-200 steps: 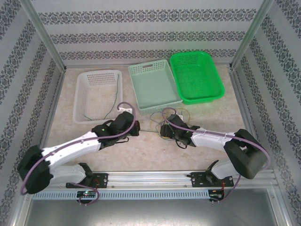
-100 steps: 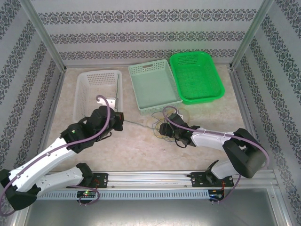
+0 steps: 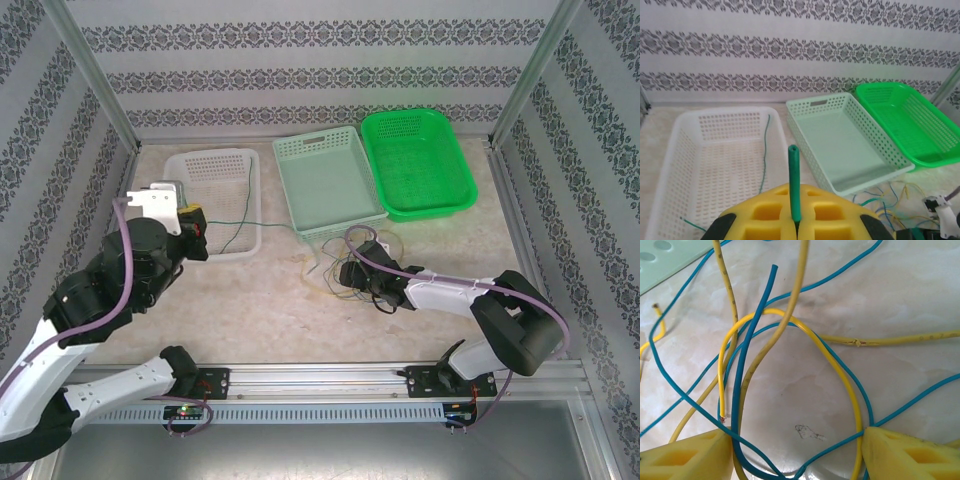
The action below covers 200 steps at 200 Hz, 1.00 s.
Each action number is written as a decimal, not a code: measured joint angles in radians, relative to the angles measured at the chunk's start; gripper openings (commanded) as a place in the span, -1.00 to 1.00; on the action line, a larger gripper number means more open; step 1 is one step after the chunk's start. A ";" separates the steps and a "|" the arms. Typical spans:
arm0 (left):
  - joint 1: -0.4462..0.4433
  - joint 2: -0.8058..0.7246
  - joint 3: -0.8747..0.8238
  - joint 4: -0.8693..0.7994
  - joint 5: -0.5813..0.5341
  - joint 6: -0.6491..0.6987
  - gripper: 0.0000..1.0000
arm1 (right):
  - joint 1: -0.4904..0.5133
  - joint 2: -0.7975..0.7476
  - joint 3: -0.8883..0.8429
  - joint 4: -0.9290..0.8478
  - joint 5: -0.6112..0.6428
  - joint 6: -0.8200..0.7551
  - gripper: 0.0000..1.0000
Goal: Untangle the cables
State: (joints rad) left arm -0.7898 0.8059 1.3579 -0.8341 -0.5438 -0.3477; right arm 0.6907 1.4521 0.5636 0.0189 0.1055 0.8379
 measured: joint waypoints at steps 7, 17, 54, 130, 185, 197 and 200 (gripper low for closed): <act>0.000 0.001 0.015 -0.004 -0.017 0.017 -1.00 | 0.000 0.000 0.000 0.000 0.000 -0.001 0.37; 0.000 0.001 0.029 -0.004 -0.047 0.046 -1.00 | 0.000 0.001 0.001 0.000 0.000 -0.003 0.37; 0.002 0.003 0.024 0.016 -0.174 0.188 -1.00 | 0.000 0.008 0.010 -0.005 0.001 -0.004 0.37; 0.412 0.140 0.010 0.060 -0.044 0.322 -1.00 | 0.000 0.010 0.010 -0.003 0.001 -0.006 0.37; 0.630 0.268 -0.033 0.121 0.229 0.297 -1.00 | 0.000 0.010 0.010 -0.002 0.001 -0.007 0.38; 0.664 0.299 -0.039 0.126 0.284 0.290 -1.00 | 0.001 0.010 0.010 -0.002 0.001 -0.007 0.39; 0.673 0.309 -0.038 0.127 0.298 0.288 -1.00 | 0.001 0.010 0.010 -0.002 0.001 -0.007 0.39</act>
State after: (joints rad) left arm -0.1165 1.1152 1.3197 -0.7067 -0.2462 -0.0597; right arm 0.6914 1.4616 0.5739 0.0174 0.1062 0.8310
